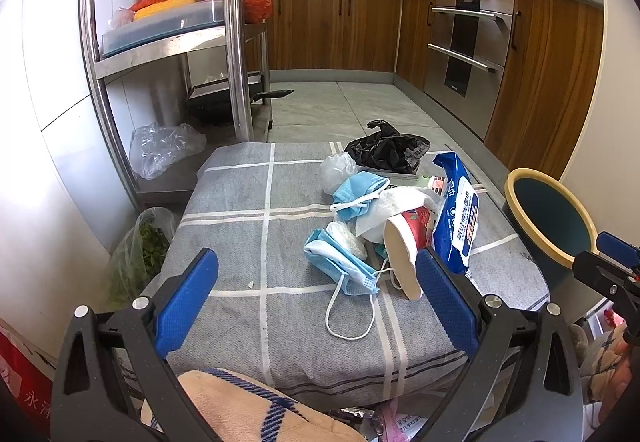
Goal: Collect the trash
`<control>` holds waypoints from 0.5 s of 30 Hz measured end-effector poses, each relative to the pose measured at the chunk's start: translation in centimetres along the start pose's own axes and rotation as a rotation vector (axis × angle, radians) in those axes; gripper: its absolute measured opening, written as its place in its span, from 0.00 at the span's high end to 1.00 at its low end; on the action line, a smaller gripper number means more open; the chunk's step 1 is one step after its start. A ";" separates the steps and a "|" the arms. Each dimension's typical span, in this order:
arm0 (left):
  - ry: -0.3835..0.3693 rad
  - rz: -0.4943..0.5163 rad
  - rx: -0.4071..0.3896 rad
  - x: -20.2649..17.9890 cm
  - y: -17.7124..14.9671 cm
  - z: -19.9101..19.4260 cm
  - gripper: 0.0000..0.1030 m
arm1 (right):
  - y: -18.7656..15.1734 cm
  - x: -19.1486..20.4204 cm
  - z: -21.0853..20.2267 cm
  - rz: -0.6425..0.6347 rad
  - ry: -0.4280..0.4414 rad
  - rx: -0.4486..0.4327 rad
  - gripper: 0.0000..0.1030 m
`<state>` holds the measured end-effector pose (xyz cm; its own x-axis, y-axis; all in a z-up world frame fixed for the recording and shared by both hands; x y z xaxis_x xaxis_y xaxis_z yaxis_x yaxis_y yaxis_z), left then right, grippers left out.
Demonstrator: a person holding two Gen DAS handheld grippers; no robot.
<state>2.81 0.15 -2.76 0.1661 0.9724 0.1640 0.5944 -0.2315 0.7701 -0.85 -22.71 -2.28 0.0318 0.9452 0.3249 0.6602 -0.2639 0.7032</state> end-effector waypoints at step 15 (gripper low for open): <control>-0.001 -0.003 -0.003 0.0 0.1 0.0 0.06 | 0.2 -0.4 -0.4 0.007 -0.005 -0.005 0.06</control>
Point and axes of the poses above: each gripper's, at about its wrist camera, not at the fingertips, and z roughly the way its jaws point, x to its left, y to its top, the point moved 2 cm from there along z, roughly the way its jaws point, and after that the axes turned 13 degrees about z, right-handed, at the moved point
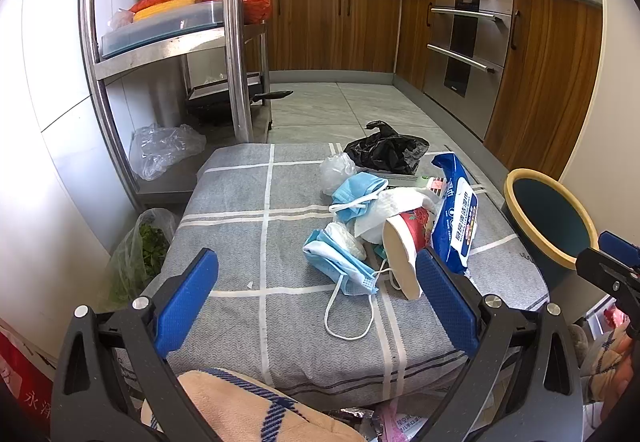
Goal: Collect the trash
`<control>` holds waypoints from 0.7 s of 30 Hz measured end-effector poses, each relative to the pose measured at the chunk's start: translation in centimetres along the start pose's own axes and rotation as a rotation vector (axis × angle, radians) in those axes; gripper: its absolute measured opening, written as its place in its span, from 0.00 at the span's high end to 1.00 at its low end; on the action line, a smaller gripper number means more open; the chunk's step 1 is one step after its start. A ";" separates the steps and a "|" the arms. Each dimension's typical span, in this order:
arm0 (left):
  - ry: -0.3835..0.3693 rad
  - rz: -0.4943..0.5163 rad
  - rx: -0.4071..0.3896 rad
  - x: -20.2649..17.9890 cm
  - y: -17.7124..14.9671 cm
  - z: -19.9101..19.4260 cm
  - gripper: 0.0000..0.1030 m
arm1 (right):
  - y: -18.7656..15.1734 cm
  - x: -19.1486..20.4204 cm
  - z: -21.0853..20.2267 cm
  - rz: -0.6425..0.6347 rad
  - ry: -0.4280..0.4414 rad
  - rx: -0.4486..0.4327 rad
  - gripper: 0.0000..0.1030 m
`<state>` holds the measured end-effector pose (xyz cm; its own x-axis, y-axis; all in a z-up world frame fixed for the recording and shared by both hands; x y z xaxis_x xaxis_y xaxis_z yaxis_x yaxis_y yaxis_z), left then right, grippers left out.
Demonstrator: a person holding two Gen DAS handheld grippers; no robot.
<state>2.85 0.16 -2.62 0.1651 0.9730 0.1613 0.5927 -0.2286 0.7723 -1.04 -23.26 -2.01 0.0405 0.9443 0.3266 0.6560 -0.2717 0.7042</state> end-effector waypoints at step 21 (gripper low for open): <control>0.001 -0.001 0.001 0.0 0.0 -0.1 0.06 | -0.1 -0.2 0.0 0.001 -0.005 0.007 0.06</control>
Point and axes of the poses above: each gripper's, at about its wrist camera, not at the fingertips, and z roughly the way its jaws point, x to its left, y to its top, the point moved 2 cm from there along z, roughly the way its jaws point, and after that the axes turned 13 degrees about z, right-handed, at the moved point
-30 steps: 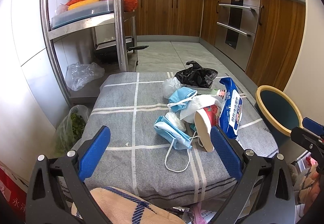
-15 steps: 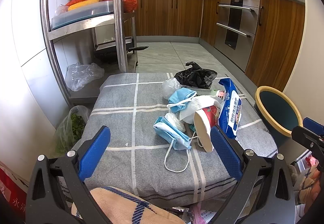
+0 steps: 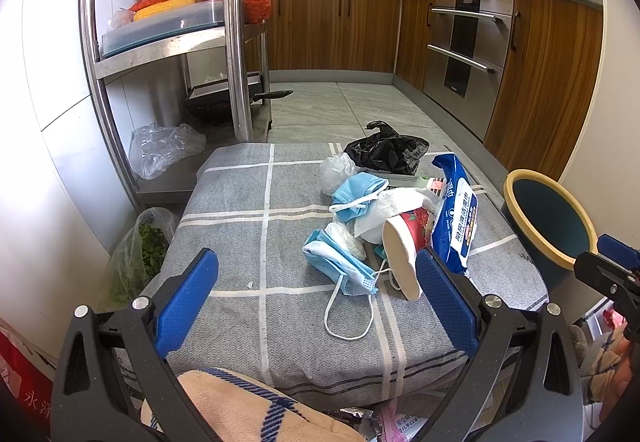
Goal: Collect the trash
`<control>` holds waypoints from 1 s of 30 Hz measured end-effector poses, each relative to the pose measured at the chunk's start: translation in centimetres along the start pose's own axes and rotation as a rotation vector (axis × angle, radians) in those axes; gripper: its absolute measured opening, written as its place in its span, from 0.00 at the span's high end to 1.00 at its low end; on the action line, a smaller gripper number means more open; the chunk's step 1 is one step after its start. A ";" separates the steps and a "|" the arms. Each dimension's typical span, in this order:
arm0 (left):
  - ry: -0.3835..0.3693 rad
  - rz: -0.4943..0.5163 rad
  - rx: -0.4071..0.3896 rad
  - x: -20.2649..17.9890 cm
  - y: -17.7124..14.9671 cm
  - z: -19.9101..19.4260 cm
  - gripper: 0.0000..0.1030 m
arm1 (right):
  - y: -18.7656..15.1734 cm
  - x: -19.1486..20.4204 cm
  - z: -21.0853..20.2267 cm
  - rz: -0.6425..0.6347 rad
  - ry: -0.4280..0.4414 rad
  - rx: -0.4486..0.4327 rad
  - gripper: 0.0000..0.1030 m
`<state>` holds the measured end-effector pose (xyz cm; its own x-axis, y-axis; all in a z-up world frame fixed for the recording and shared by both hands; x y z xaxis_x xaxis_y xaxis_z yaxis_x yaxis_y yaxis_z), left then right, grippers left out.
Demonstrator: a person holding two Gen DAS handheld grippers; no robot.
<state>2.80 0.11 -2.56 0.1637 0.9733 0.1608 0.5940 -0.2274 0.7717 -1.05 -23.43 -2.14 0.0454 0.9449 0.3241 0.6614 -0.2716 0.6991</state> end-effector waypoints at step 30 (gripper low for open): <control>-0.052 -0.150 0.011 3.3 1.1 3.8 0.07 | 3.3 0.1 8.7 0.238 0.012 0.193 0.06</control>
Point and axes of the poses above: each gripper's, at about its wrist camera, not at the fingertips, and z roughly the way its jaws point, x to its left, y to its top, the point moved 2 cm from there along z, roughly the way its jaws point, and after that the axes turned 13 degrees about z, right-handed, at the moved point
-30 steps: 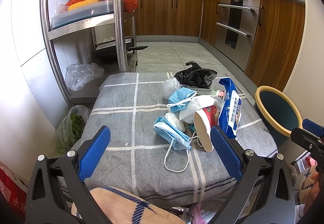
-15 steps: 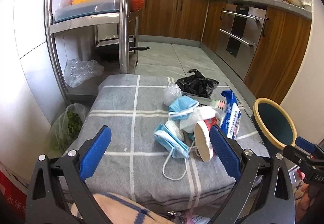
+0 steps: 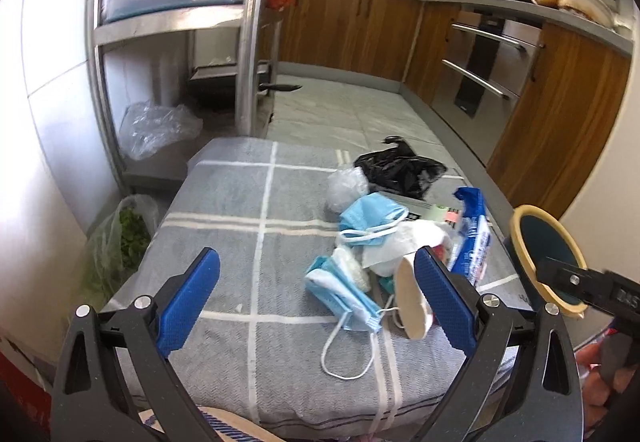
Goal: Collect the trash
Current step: 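Grasp the blue kitchen wipes pack with the right gripper and lift it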
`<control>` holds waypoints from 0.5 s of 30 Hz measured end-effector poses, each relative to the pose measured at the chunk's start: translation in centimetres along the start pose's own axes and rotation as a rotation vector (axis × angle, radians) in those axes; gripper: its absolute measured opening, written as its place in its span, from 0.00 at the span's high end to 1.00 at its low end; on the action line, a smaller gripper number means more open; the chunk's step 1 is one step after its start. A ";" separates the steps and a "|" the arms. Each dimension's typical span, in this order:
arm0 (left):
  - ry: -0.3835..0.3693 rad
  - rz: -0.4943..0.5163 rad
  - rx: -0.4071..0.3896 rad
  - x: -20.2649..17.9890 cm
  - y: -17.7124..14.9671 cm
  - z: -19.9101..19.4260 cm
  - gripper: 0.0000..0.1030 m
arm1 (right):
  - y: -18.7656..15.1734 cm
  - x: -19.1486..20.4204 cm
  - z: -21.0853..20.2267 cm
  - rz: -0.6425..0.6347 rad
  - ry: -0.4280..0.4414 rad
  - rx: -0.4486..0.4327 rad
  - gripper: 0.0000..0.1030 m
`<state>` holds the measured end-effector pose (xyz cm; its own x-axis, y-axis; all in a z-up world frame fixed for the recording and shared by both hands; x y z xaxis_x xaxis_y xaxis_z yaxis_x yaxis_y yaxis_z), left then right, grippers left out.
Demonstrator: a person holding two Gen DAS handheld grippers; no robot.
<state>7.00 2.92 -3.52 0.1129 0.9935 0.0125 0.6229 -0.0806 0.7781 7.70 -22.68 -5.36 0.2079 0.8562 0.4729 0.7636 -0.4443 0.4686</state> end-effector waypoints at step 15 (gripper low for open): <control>0.009 -0.030 0.023 0.9 -0.5 0.6 0.07 | 0.7 3.3 6.7 -0.016 -0.118 0.067 0.56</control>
<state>7.20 3.83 -4.27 0.0870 0.9962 -0.0055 0.6433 -0.0520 0.7638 13.01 -18.46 -8.45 0.2628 0.8898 0.3731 0.8058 -0.4151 0.4224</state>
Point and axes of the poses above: each gripper's, at about its wrist camera, not at the fingertips, and z roughly the way its jaws point, x to its left, y to its top, the point moved 2 cm from there along z, roughly the way its jaws point, and after that the axes turned 13 degrees about z, right-handed, at the moved point
